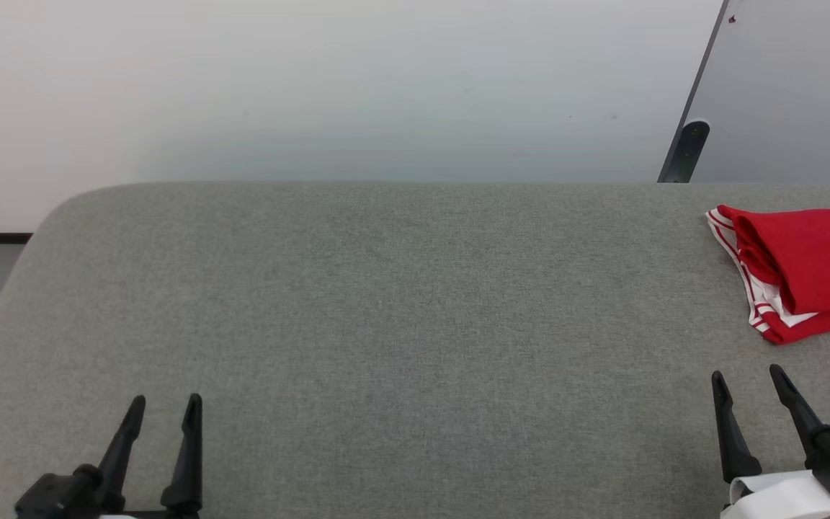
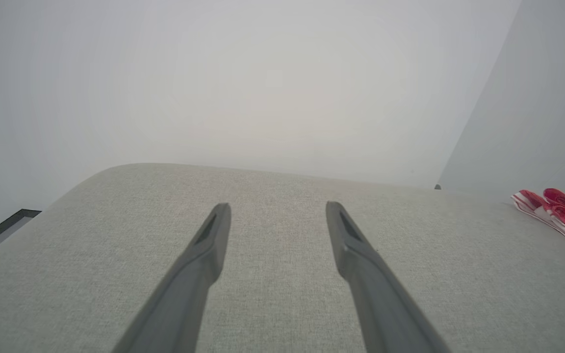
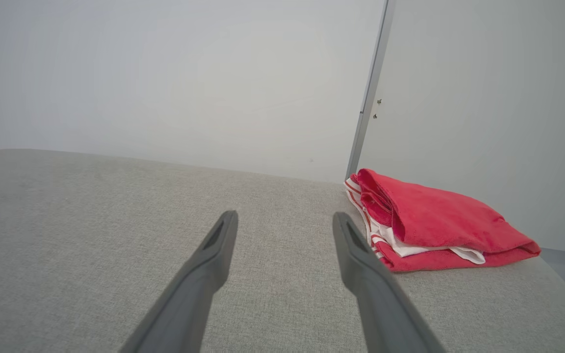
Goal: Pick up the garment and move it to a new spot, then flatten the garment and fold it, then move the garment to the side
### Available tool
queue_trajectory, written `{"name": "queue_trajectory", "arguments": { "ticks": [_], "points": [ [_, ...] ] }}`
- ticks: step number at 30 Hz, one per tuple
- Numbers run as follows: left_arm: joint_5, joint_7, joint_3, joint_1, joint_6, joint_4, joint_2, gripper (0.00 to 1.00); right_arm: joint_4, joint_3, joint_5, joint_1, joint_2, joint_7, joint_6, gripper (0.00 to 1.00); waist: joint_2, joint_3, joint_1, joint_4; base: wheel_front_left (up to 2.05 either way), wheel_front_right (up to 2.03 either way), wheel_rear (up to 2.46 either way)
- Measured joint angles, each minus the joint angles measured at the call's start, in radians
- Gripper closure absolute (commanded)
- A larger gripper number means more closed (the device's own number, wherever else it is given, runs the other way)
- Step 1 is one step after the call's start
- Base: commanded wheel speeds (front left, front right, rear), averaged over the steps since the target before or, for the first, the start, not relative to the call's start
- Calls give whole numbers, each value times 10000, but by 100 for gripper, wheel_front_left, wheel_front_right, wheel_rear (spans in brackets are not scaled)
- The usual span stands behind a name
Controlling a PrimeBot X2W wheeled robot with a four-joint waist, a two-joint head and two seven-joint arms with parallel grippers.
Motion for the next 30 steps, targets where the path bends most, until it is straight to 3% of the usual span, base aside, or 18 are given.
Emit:
{"name": "queue_trajectory", "arguments": {
  "ticks": [1,2,8,30],
  "points": [
    [19,0,19,1,0,40,-6,0,0,0,-2,23,10,0,0,0,0,-4,0,6,0,0,0],
    [54,0,50,7,0,71,-13,100,-2,0,-4,47,10,0,0,100,0,-8,0,14,0,0,0],
    [23,52,-71,188,2,575,-339,100,516,77,65,320,142,77,0,100,0,-12,0,11,0,0,0],
    [-3388,1041,138,-251,2,872,-757,100,525,-153,4184,97,380,1080,0,100,0,-6,1,-83,0,0,0]
  ]
}}
